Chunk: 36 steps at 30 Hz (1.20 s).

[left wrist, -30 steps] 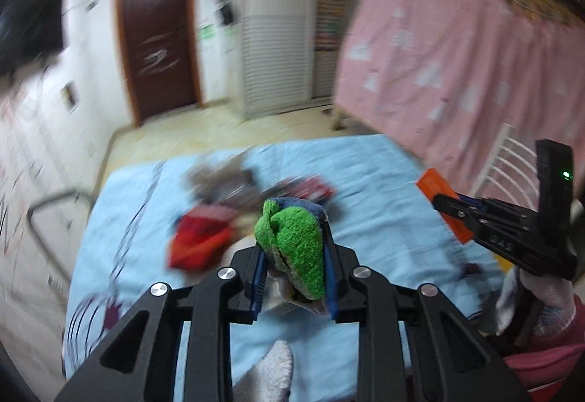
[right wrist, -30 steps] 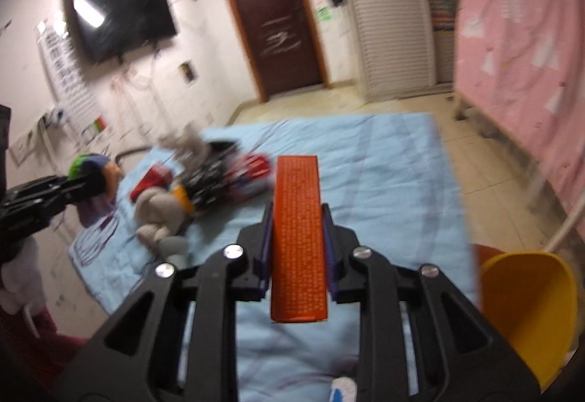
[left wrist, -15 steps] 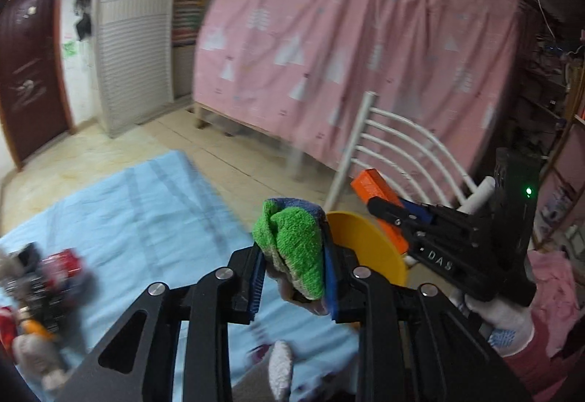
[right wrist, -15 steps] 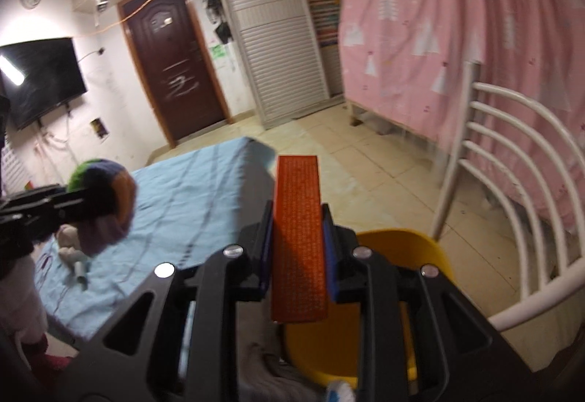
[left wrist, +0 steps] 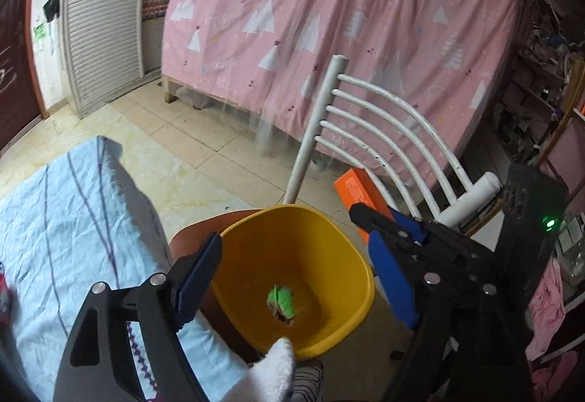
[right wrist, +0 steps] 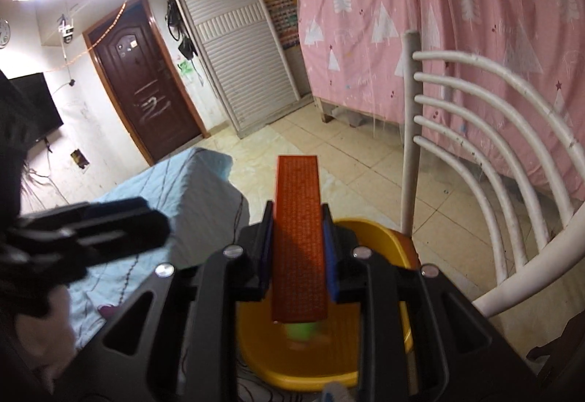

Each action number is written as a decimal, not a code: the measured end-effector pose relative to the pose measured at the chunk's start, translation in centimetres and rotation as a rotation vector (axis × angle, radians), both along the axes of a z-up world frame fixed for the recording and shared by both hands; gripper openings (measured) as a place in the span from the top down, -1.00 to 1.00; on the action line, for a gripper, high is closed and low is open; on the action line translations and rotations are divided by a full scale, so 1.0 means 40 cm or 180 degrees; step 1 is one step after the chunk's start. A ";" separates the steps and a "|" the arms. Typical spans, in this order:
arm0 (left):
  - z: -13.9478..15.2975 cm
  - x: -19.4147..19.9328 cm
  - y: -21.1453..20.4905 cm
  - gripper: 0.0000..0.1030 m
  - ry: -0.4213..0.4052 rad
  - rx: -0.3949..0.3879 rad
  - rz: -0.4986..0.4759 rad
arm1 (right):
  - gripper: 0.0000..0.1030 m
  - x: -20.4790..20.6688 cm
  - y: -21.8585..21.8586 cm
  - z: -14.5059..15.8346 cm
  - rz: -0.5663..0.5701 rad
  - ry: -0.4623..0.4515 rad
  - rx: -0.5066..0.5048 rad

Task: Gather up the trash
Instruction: 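Open left gripper over the bucket while right gripper releases the orange block, then move both open grippers back to the pile on the bed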

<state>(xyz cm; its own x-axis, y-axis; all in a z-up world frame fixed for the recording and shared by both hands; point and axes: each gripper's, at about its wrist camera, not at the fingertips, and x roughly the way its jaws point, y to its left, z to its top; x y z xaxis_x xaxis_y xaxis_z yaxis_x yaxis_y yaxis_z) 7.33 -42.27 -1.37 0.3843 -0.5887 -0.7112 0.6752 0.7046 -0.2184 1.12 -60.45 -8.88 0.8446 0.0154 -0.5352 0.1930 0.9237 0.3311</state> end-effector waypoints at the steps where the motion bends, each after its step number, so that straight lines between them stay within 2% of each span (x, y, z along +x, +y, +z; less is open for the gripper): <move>1: 0.005 -0.001 0.014 -0.43 0.0011 -0.0024 0.0037 | 0.57 0.006 0.001 -0.011 0.0016 0.0037 0.0004; 3: 0.019 0.003 0.033 -0.44 0.0002 -0.0040 0.0092 | 0.49 0.017 0.015 -0.027 0.0045 0.0112 -0.0009; 5: 0.034 0.004 0.064 -0.45 -0.0019 -0.0074 0.0164 | -0.33 0.023 0.035 -0.028 0.0068 0.0152 -0.0059; 6: 0.041 0.004 0.078 -0.46 -0.0019 -0.0098 0.0192 | -0.42 0.028 0.039 -0.030 0.0064 0.0158 -0.0077; 15: 0.106 0.002 0.253 -0.48 -0.0159 -0.0177 0.0620 | -0.43 0.063 0.118 -0.006 0.0146 0.0150 -0.0141; 24: 0.145 0.005 0.467 -0.48 -0.0297 -0.0202 0.1136 | -0.43 0.139 0.318 0.060 0.0642 0.0042 -0.0253; 28: 0.150 -0.003 0.574 -0.49 -0.0535 -0.0039 0.1432 | -0.43 0.168 0.420 0.077 0.0929 0.0030 -0.0247; 36: 0.146 0.034 0.795 -0.51 -0.0519 0.0026 0.1939 | -0.48 0.198 0.605 0.088 0.1481 0.0088 -0.0287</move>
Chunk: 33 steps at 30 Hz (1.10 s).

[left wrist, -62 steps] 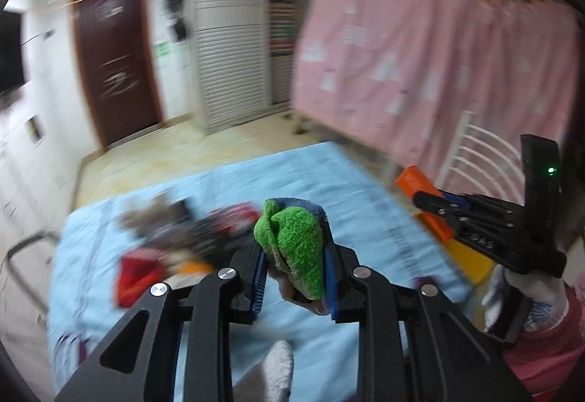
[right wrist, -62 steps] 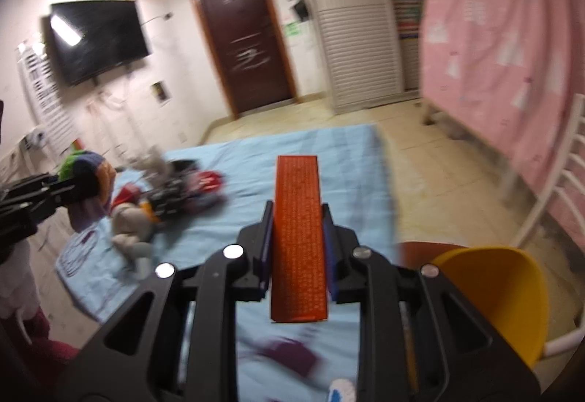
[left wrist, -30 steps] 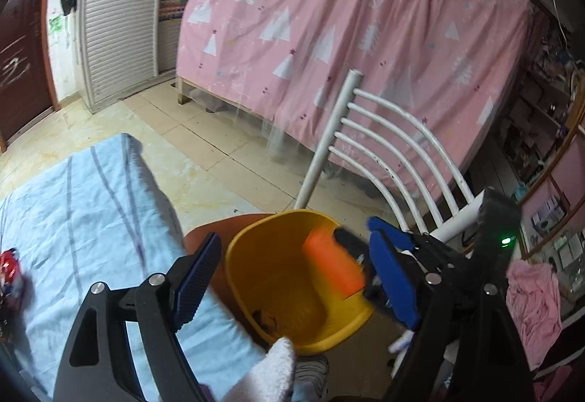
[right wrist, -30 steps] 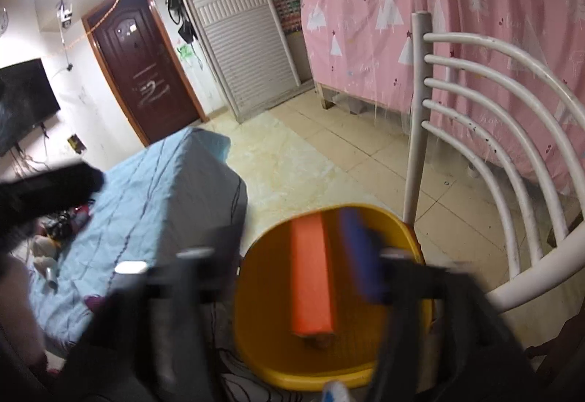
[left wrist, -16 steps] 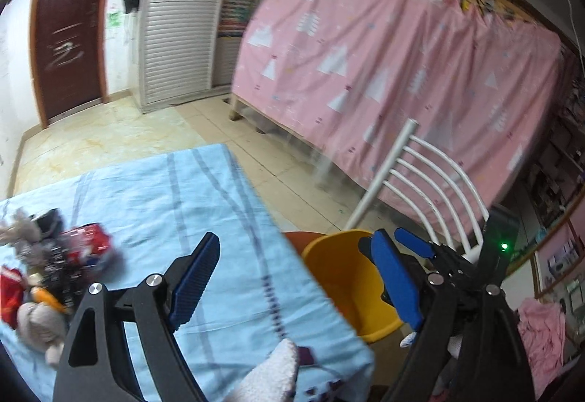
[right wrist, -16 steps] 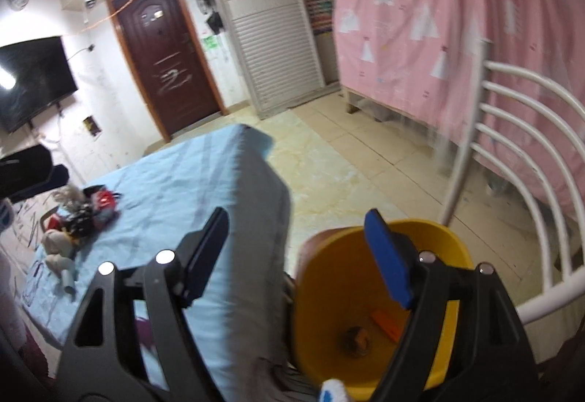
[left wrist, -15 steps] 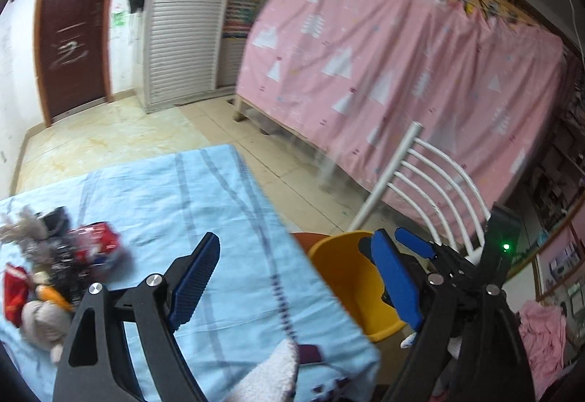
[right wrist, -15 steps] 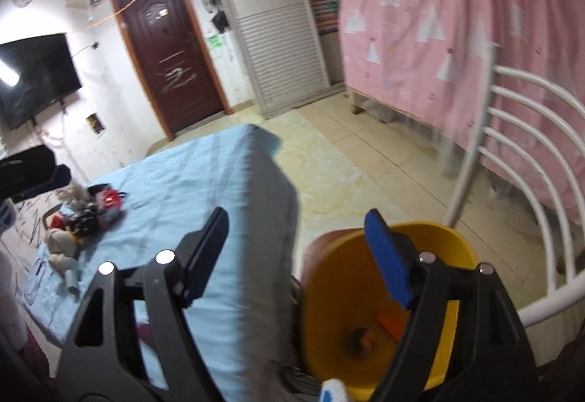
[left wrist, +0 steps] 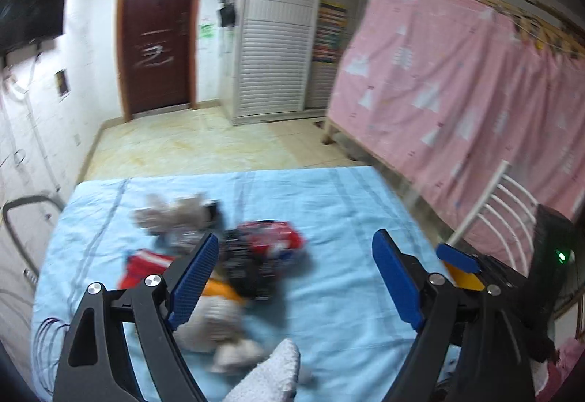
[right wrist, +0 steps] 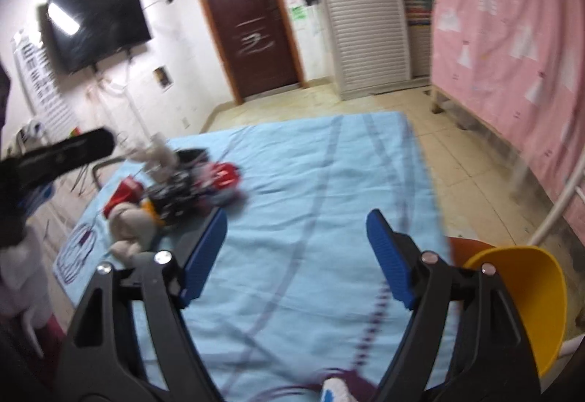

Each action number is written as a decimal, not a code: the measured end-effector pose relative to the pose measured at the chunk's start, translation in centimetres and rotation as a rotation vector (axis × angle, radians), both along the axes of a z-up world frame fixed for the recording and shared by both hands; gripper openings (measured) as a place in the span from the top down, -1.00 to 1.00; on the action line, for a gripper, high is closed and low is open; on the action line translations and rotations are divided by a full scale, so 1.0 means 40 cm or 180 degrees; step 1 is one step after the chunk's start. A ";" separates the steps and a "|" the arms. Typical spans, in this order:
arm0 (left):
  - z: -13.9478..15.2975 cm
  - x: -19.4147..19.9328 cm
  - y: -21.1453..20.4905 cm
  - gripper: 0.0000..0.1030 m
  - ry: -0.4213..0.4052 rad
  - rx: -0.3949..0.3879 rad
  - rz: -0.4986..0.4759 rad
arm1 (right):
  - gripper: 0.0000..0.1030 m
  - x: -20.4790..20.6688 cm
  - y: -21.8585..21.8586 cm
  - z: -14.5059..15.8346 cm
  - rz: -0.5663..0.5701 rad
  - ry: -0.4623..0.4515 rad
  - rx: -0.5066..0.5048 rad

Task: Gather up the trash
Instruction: 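Move both open grippers back to the pile on the bed, then grasp the red striped hat with left gripper while right gripper grasps cream knotted knit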

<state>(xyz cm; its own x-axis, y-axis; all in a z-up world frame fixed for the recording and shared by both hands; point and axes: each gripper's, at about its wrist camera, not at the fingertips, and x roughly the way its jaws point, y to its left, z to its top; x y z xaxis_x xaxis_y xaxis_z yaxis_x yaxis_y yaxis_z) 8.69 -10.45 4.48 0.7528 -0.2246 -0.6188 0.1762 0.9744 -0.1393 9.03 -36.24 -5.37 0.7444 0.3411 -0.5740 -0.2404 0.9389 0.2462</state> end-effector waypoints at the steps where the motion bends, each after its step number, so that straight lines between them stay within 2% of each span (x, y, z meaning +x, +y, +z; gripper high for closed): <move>1: -0.006 0.009 0.033 -0.54 0.0034 -0.0032 0.0043 | -0.50 0.002 0.024 0.000 0.0071 0.0015 -0.0026; 10: -0.088 0.066 0.266 -0.58 0.0329 -0.0288 0.0550 | -0.52 0.009 0.196 -0.002 0.0608 0.0082 -0.0176; 15: -0.123 0.079 0.308 -0.58 0.0427 -0.0348 0.0516 | -0.60 0.019 0.269 -0.001 0.0768 0.0108 -0.0250; 24: -0.212 0.104 0.295 -0.56 0.0684 -0.0377 0.0305 | -0.61 0.020 0.321 -0.005 0.0919 0.0122 -0.0366; 25: -0.218 0.104 0.297 -0.51 0.0693 -0.0395 0.0301 | -0.61 0.019 0.329 -0.004 0.0930 0.0108 -0.0384; 27: -0.232 0.107 0.301 -0.05 0.0753 -0.0478 0.0260 | -0.61 0.015 0.342 -0.002 0.0952 0.0088 -0.0412; 28: -0.240 0.109 0.306 0.06 0.0787 -0.0519 0.0258 | -0.61 0.013 0.349 0.000 0.0980 0.0074 -0.0426; 30: -0.248 0.110 0.316 0.55 0.0803 -0.0553 0.0253 | -0.61 0.011 0.358 0.004 0.1015 0.0051 -0.0445; 33: -0.246 0.098 0.347 0.72 0.0773 -0.0751 0.0312 | -0.67 0.004 0.377 0.011 0.1090 -0.0013 -0.0469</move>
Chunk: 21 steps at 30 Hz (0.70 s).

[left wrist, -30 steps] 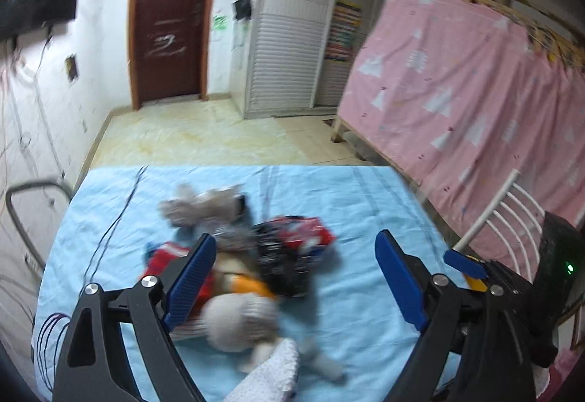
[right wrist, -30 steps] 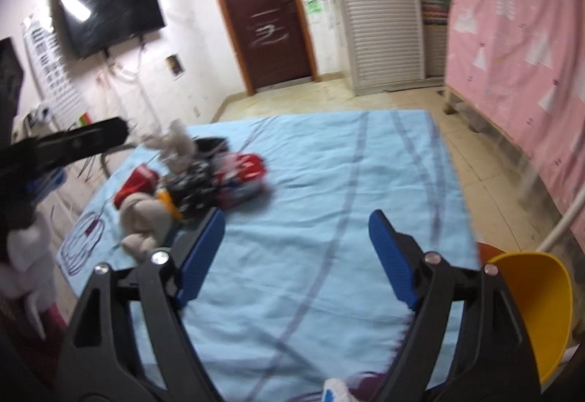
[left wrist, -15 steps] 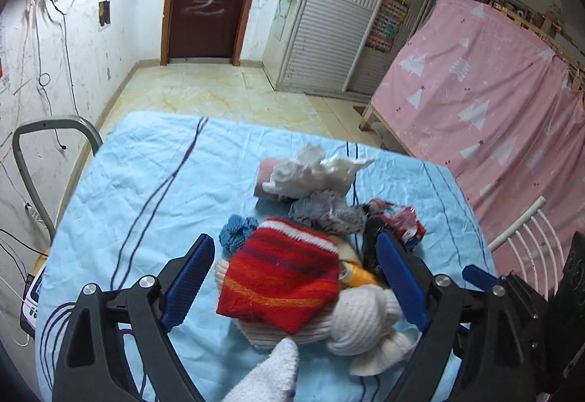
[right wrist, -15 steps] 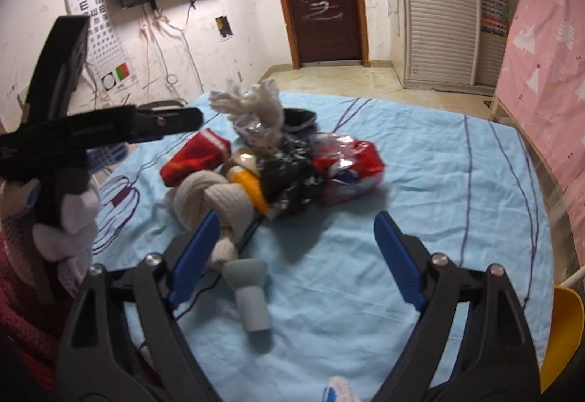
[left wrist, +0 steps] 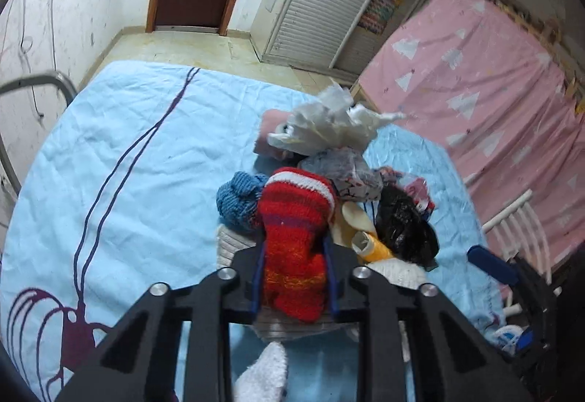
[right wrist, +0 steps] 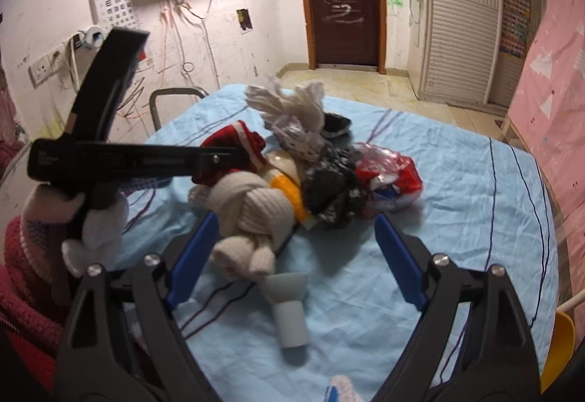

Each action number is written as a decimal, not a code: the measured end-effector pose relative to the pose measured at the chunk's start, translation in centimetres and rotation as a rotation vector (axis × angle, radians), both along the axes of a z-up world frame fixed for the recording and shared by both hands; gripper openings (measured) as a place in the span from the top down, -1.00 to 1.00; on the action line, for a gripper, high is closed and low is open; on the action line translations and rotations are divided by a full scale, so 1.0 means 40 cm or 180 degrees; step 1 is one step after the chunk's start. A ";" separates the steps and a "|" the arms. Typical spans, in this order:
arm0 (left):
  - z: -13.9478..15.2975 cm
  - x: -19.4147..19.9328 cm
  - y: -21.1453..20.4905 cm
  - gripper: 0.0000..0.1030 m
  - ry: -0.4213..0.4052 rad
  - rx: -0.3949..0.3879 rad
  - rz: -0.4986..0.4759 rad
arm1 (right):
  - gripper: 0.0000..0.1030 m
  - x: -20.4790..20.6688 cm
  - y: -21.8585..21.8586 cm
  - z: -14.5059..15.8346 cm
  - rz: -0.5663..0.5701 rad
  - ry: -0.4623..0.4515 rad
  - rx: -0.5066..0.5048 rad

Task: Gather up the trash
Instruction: 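Grasp the red striped hat with left gripper while right gripper grasps cream knotted knit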

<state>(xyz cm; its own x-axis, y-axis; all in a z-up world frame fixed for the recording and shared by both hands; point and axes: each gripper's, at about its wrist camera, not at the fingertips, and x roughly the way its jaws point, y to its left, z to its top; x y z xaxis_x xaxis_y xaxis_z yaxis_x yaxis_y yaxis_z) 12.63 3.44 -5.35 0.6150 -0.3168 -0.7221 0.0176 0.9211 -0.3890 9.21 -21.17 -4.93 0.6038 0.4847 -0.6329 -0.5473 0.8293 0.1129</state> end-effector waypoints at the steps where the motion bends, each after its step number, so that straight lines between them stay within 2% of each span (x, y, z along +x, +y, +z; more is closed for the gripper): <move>1: 0.005 -0.005 0.009 0.73 -0.0035 -0.0031 0.0021 | -0.68 -0.003 0.008 0.004 0.0041 -0.0021 -0.0001; 9: 0.102 -0.065 0.084 0.73 -0.0438 -0.0165 0.0226 | -0.68 -0.014 0.083 0.020 0.0351 -0.0142 -0.0067; 12: 0.128 -0.085 0.112 0.73 -0.0550 -0.0195 0.0301 | -0.66 -0.010 0.118 0.012 0.0418 -0.0167 -0.0186; 17: 0.144 -0.103 0.131 0.73 -0.0605 -0.0218 0.0327 | -0.17 0.015 0.163 -0.013 0.0349 -0.0130 -0.0495; 21: 0.145 -0.112 0.136 0.73 -0.0608 -0.0201 0.0315 | -0.15 0.032 0.176 -0.032 0.0323 -0.0078 -0.0687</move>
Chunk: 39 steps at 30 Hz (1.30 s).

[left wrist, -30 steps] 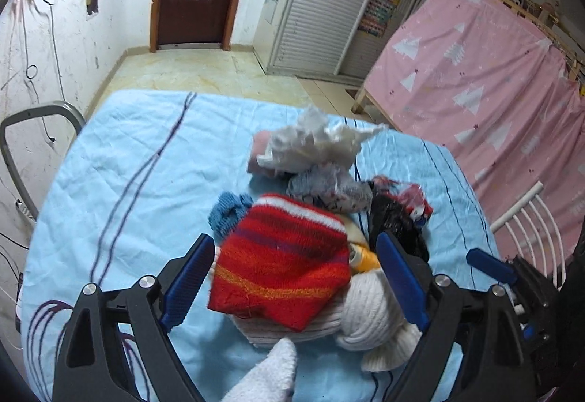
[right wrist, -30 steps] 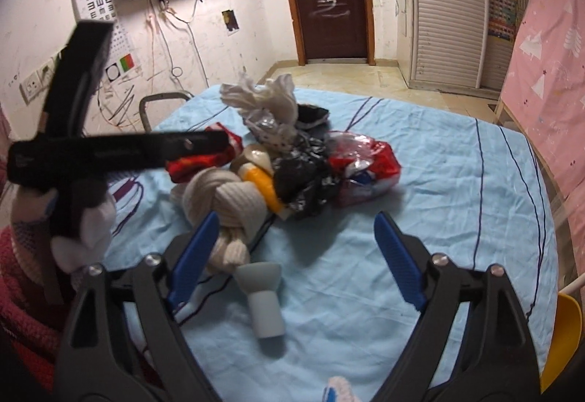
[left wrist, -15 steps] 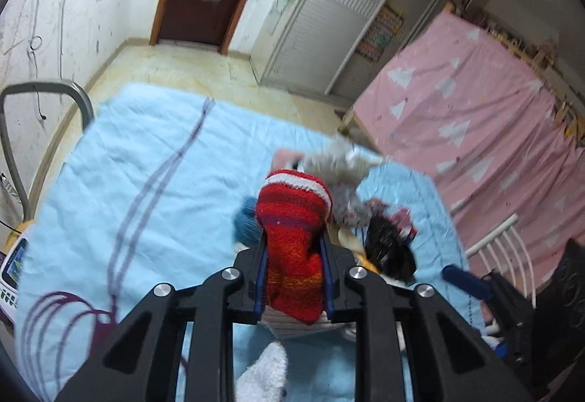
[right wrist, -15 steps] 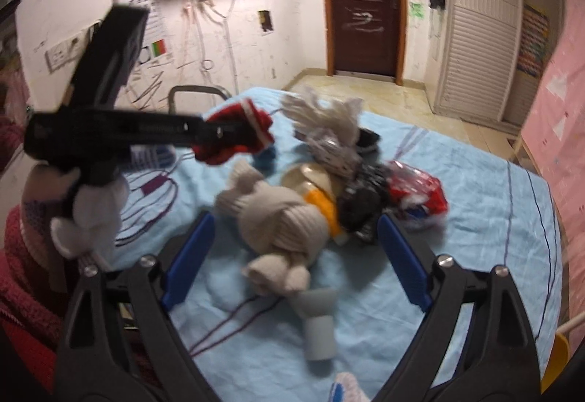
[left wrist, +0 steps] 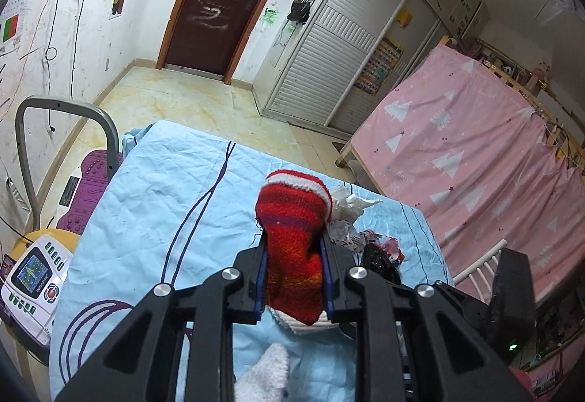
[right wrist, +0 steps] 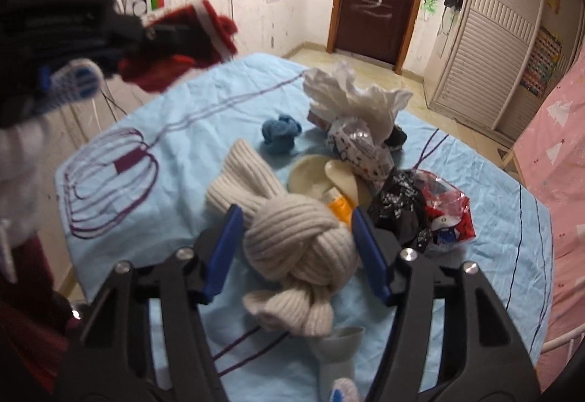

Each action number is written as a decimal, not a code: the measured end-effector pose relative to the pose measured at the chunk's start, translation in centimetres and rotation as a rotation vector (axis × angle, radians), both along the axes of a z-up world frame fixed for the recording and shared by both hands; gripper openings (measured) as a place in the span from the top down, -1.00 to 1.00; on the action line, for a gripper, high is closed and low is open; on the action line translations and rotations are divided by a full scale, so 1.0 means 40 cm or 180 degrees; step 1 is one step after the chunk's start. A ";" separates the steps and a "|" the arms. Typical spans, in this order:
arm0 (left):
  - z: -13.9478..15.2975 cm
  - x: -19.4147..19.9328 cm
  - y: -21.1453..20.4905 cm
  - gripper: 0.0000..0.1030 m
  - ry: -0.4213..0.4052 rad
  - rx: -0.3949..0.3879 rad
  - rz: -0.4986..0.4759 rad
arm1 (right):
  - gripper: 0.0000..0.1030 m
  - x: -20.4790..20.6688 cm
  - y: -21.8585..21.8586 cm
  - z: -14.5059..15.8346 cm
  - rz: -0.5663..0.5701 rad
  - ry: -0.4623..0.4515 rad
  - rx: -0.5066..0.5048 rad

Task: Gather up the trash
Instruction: 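Grasp the red striped hat with left gripper while right gripper grasps cream knotted knit, then carry the hat and cream knit over to the yellow bucket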

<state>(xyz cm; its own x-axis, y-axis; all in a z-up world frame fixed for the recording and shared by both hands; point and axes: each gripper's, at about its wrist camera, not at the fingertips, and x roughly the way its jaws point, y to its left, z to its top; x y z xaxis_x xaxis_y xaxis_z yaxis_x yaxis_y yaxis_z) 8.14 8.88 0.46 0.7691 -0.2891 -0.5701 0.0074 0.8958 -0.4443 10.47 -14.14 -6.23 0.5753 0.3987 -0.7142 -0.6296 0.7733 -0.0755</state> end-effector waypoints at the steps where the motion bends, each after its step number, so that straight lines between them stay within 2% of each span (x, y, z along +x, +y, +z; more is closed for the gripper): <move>1: 0.001 -0.001 0.002 0.73 -0.0003 0.0002 0.0005 | -0.13 -0.001 0.004 -0.004 0.0004 -0.0029 -0.0059; 8: -0.004 0.001 0.002 0.73 0.0021 -0.0002 -0.0004 | -0.03 -0.022 0.006 -0.010 0.0064 -0.0184 -0.0141; 12: 0.004 -0.004 -0.002 0.73 0.0009 0.0028 0.0032 | -0.02 -0.031 -0.020 0.024 0.0098 -0.0223 0.0134; 18: 0.039 -0.028 -0.021 0.73 -0.0086 0.0106 0.0085 | -0.02 -0.028 -0.100 0.101 0.0035 -0.0274 0.0715; 27: 0.086 -0.043 -0.121 0.73 -0.0178 0.0284 -0.0059 | -0.03 -0.030 -0.276 0.153 -0.0466 -0.0521 0.1025; 39: 0.130 -0.039 -0.379 0.72 -0.0220 0.0561 -0.0590 | -0.03 -0.087 -0.603 0.157 -0.1319 -0.0789 0.1245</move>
<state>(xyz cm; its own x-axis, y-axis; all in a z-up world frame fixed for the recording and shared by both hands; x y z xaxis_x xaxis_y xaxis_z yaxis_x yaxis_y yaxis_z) 6.60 -6.27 5.68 0.7510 -0.3297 -0.5721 0.2036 0.9398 -0.2743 6.99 -38.28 0.04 0.8683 0.3118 -0.3857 -0.2711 0.9496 0.1574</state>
